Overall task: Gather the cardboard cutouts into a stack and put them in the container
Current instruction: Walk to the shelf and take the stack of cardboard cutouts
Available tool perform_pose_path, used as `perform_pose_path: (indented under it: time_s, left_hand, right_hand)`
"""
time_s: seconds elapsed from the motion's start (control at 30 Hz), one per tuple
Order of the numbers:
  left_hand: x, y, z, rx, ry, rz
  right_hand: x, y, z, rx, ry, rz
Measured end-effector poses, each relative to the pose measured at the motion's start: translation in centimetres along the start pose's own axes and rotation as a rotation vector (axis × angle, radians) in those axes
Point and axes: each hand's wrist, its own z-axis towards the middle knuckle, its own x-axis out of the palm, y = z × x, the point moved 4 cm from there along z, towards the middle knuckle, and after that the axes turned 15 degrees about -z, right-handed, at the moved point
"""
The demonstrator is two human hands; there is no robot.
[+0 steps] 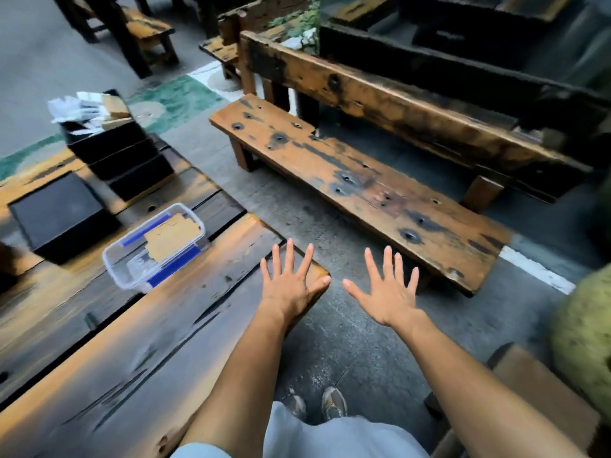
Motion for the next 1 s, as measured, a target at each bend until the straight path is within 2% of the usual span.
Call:
perform_pose_path:
  time_s: [0.5, 0.73, 1.0]
  left_hand:
    - [4.1, -12.0, 3.6, 0.466, 0.194, 0.232]
    - [6.5, -15.4, 2.4, 0.681, 0.293, 0.333]
    - [9.2, -17.6, -1.3, 0.863, 0.385, 0.442]
  right_hand:
    - [2.6, -9.2, -8.0, 0.505, 0.013, 0.156]
    - [4.5, -10.1, -14.4, 0.752, 0.042, 0.231]
    - [6.6, -8.7, -20.8, 0.952, 0.077, 0.296]
